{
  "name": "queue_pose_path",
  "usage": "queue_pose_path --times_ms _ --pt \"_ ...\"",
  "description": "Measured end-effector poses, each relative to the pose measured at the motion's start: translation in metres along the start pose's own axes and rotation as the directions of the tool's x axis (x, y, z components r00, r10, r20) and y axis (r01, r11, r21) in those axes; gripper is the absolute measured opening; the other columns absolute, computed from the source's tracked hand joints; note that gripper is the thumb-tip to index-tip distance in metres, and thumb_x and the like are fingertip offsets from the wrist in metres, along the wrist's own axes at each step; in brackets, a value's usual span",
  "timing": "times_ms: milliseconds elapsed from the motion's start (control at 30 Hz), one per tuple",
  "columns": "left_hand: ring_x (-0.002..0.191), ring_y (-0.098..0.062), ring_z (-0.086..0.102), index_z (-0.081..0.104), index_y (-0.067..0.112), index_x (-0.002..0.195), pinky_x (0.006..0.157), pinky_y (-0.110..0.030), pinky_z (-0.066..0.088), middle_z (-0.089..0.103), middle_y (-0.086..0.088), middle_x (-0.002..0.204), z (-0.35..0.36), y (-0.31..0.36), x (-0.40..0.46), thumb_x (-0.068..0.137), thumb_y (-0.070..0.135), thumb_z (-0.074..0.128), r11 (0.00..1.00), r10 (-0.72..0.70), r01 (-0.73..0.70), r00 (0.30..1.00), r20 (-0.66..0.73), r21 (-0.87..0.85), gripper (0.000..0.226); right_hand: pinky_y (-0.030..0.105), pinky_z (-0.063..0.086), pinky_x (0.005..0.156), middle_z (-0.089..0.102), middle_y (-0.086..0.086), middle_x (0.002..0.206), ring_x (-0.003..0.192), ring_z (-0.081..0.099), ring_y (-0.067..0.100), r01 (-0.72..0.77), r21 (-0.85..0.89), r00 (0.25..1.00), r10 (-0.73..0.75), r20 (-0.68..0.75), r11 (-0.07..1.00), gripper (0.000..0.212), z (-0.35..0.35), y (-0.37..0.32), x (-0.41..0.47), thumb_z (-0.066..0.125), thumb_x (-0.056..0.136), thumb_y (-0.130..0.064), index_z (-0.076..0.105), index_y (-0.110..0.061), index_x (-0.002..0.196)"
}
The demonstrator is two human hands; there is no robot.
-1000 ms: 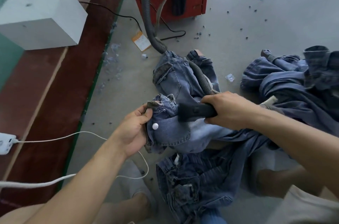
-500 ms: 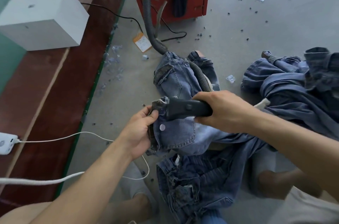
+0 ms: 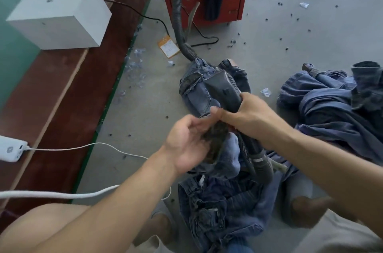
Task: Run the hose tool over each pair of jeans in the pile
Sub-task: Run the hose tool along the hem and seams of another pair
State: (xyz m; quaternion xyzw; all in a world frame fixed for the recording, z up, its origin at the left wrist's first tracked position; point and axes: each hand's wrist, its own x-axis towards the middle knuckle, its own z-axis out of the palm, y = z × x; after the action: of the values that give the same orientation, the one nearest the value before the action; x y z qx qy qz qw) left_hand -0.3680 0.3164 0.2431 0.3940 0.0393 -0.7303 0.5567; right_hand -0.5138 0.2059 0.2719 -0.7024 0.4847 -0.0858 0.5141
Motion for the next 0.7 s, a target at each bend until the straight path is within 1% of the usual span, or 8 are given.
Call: queue_pose_path --times_ms 100,233,333,433,500,567,633,700 --pt "0.112 -0.026 0.059 0.074 0.004 0.108 0.105 -0.036 0.046 0.069 -0.015 0.115 0.01 -0.008 0.002 0.099 0.019 0.038 0.999 0.03 -0.03 1.0 0.004 0.027 0.04 0.028 0.054 0.06 0.075 -0.006 0.073 0.068 0.072 0.01 -0.023 0.087 0.996 0.029 -0.079 0.996 0.044 0.006 0.001 0.004 0.091 0.072 -0.048 0.072 -0.013 0.09" --pt "0.105 -0.02 0.069 0.075 0.003 0.112 0.088 -0.026 0.058 0.075 -0.012 0.116 0.012 -0.013 0.008 0.105 0.016 0.047 0.986 0.133 -0.119 0.984 -0.123 0.115 0.032 0.035 0.059 0.071 0.076 0.0 0.076 0.073 0.073 0.015 -0.051 0.256 0.997 0.036 0.064 0.965 0.026 0.0 0.001 0.01 0.092 0.075 -0.017 0.072 -0.01 0.09" --pt "0.097 -0.024 0.071 0.076 0.002 0.103 0.073 -0.025 0.06 0.076 -0.014 0.111 0.004 -0.016 0.015 0.104 0.015 0.045 0.991 0.121 -0.104 0.967 -0.222 0.084 0.034 0.03 0.059 0.068 0.076 0.002 0.078 0.074 0.074 0.017 -0.042 0.278 0.987 -0.004 0.163 0.96 0.026 -0.001 0.0 0.009 0.09 0.076 -0.008 0.069 -0.009 0.093" --pt "0.087 -0.028 0.07 0.068 0.002 0.107 0.065 -0.031 0.061 0.071 -0.018 0.106 -0.006 -0.011 0.022 0.105 0.022 0.052 0.993 0.056 -0.016 0.94 -0.337 0.121 0.026 0.027 0.053 0.059 0.067 -0.002 0.066 0.062 0.065 0.014 -0.059 0.258 0.986 0.017 0.164 0.964 0.022 -0.009 0.002 0.01 0.08 0.08 0.005 0.064 -0.007 0.09" --pt "0.085 -0.025 0.071 0.071 0.011 0.11 0.07 -0.033 0.061 0.073 -0.012 0.101 -0.011 -0.004 0.021 0.096 0.049 0.065 0.9 -0.098 0.219 0.944 -0.316 0.377 0.041 0.031 0.051 0.062 0.062 0.005 0.072 0.065 0.061 0.018 -0.088 0.278 0.985 0.041 0.17 0.957 0.025 -0.015 0.004 0.011 0.077 0.08 0.007 0.062 -0.004 0.096" --pt "0.096 -0.024 0.07 0.074 0.015 0.115 0.09 -0.038 0.06 0.075 -0.008 0.11 -0.014 0.0 0.017 0.081 0.067 0.072 0.746 -0.275 0.37 0.929 -0.249 0.553 0.062 0.033 0.05 0.065 0.06 0.012 0.077 0.068 0.06 0.023 -0.103 0.332 0.977 0.034 0.209 0.938 0.025 -0.022 0.004 0.011 0.075 0.081 0.009 0.061 -0.003 0.097" --pt "0.102 -0.025 0.072 0.078 0.014 0.114 0.098 -0.043 0.057 0.075 -0.011 0.118 -0.016 -0.002 0.016 0.08 0.054 0.076 0.766 -0.27 0.304 0.952 -0.145 0.566 0.053 0.029 0.051 0.057 0.061 0.006 0.067 0.059 0.06 0.017 -0.106 0.37 0.972 0.019 0.232 0.923 0.021 -0.028 0.004 0.012 0.072 0.082 0.011 0.059 -0.005 0.085" --pt "0.099 -0.028 0.074 0.078 0.011 0.111 0.096 -0.051 0.056 0.076 -0.016 0.114 -0.014 -0.002 0.02 0.089 0.038 0.073 0.83 -0.132 0.157 0.988 -0.084 0.536 0.035 0.024 0.05 0.051 0.06 0.0 0.059 0.052 0.06 0.011 -0.108 0.381 0.976 0.024 0.218 0.918 0.025 -0.034 0.006 0.013 0.071 0.083 0.011 0.059 -0.009 0.078"
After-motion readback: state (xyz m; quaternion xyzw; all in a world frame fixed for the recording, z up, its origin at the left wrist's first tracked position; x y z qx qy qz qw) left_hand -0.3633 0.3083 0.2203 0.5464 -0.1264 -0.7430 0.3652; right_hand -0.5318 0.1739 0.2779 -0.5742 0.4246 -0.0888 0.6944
